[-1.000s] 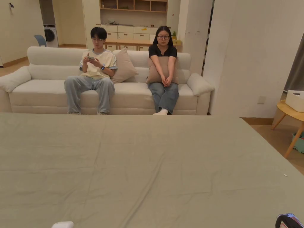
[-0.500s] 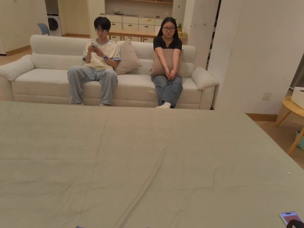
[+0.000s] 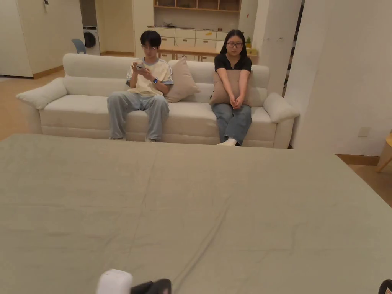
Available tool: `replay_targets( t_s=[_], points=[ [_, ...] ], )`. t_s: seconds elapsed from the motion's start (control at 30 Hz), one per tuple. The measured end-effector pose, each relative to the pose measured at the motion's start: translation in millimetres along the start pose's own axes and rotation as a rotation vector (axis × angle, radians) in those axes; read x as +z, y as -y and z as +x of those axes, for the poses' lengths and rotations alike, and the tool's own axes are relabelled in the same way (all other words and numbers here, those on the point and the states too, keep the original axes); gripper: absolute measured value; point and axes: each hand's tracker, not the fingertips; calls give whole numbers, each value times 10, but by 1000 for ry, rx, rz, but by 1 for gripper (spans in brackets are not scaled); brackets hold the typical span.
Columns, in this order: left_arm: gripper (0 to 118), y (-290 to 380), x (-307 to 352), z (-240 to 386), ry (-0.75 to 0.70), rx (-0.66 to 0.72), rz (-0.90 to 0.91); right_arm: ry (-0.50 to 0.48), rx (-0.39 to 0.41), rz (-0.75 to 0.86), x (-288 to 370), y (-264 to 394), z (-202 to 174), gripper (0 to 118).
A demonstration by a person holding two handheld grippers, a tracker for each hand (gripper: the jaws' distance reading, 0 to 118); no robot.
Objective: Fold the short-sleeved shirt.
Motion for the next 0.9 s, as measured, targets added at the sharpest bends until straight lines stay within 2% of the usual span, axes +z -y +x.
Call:
replay_targets(
  t_s=[0.1,0.13,0.2,0.23,0.27,0.3,0.33,0.4,0.43,0.5,0.63,0.67,0.73,0.77,0.83,0.9],
  points=[
    [0,-221,833,-63,-181,-198,242,21,44,29,44,22,-70,0],
    [0,-230,1083,-63,-182,-258,328,22,51,32,54,48,-93,0],
    [0,-192,1273,-83,-179,-314,371,10,60,26,42,97,-132,0],
    [0,-168,1270,-72,-232,-338,352,3,65,17,17,115,-153,0],
    [6,-133,1242,-75,-292,-359,305,-4,66,4,-14,133,-166,0],
    [15,-90,1159,-92,-355,-385,264,-11,61,-5,-37,141,-184,0],
    [31,-45,1065,-125,-384,-402,219,-19,54,-6,-51,145,-201,0],
    [96,56,890,-216,-406,-382,149,-27,49,-3,-79,135,-229,0],
    [117,118,793,-304,-381,-351,133,-31,49,-3,-91,119,-246,0],
    [117,217,638,-507,-308,-206,93,-41,35,2,-82,75,-263,0],
    [117,381,53,-1282,-71,256,-129,-37,57,18,-50,7,-255,0],
    [117,443,-82,-1452,-23,331,-168,-37,60,19,-45,0,-240,0],
    [118,637,-415,-1733,7,408,-352,-31,70,11,-54,-10,-227,0],
    [118,711,-545,-1819,10,373,-446,-24,74,7,-58,-8,-222,0],
    [118,910,-711,-2039,41,392,-509,-12,79,-12,-78,-8,-219,0],
    [118,1072,-750,-2184,0,464,-564,-8,79,-17,-72,-8,-230,0]
  ],
)
